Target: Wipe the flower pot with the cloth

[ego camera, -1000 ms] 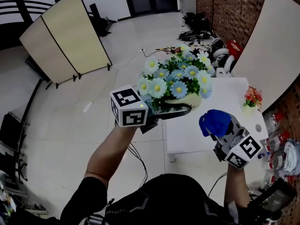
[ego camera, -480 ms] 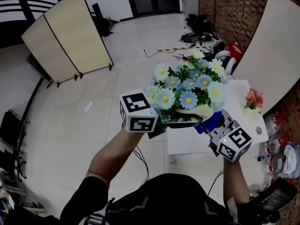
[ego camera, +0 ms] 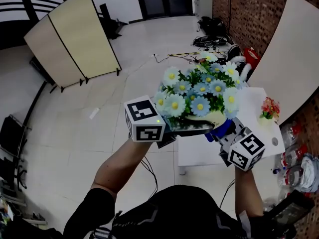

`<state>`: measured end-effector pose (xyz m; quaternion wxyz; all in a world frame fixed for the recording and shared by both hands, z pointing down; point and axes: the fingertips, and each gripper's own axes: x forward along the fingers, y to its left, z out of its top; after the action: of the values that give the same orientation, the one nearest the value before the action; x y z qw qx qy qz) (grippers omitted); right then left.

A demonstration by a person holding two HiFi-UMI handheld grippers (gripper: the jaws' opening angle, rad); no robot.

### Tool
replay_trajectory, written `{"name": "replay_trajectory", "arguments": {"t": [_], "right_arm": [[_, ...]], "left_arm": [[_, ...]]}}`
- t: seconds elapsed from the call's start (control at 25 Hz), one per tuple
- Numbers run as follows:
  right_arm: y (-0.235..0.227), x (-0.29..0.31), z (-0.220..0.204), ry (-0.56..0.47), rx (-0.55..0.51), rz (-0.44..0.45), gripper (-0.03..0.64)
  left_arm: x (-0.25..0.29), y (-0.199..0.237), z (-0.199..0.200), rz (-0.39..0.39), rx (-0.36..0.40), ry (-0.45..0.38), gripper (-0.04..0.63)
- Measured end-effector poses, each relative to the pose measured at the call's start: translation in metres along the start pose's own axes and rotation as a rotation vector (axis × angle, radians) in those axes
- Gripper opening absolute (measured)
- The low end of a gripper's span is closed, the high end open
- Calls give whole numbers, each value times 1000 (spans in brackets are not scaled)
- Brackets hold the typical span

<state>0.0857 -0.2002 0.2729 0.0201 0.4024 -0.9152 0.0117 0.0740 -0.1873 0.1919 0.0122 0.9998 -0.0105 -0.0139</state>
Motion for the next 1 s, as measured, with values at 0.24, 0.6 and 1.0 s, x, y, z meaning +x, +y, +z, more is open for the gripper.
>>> {"name": "replay_trajectory", "arguments": {"t": [0.24,0.6,1.0], "right_arm": [[18,-25,-3,-13,-20,0,89],[-1,5,10,40,-39,14,89],[-2,26,7,24,2,12,89]], "left_arm": [[-9,17,-2,36,-2,-14,533],[7,-1,3,-12,-9,-30,534],[1,-8,10,-7,24,-46,532]]}}
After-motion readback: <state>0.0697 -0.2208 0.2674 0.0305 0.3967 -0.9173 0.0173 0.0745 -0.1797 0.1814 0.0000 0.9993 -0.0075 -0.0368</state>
